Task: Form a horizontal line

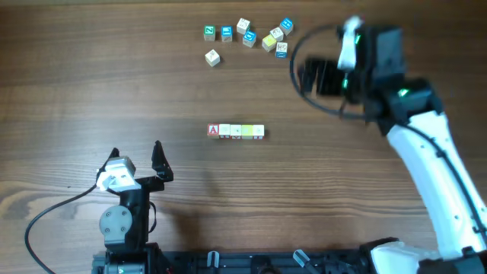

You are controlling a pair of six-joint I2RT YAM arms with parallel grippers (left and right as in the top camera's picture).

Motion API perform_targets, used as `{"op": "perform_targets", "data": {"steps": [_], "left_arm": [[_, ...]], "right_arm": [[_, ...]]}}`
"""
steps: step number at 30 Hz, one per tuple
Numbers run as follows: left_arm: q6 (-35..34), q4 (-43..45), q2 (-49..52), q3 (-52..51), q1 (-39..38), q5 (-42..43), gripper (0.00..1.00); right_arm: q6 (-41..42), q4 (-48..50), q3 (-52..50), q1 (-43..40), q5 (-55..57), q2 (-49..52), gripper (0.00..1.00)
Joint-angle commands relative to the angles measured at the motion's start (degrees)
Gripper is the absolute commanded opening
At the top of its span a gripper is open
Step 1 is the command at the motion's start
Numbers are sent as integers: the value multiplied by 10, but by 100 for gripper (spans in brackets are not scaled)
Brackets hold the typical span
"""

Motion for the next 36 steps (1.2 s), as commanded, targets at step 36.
{"op": "perform_targets", "data": {"steps": [36], "left_arm": [[11,-1,-3,-2,-3,-5,100]], "right_arm": [[-5,292,-459,-2,3,-399,100]]}}
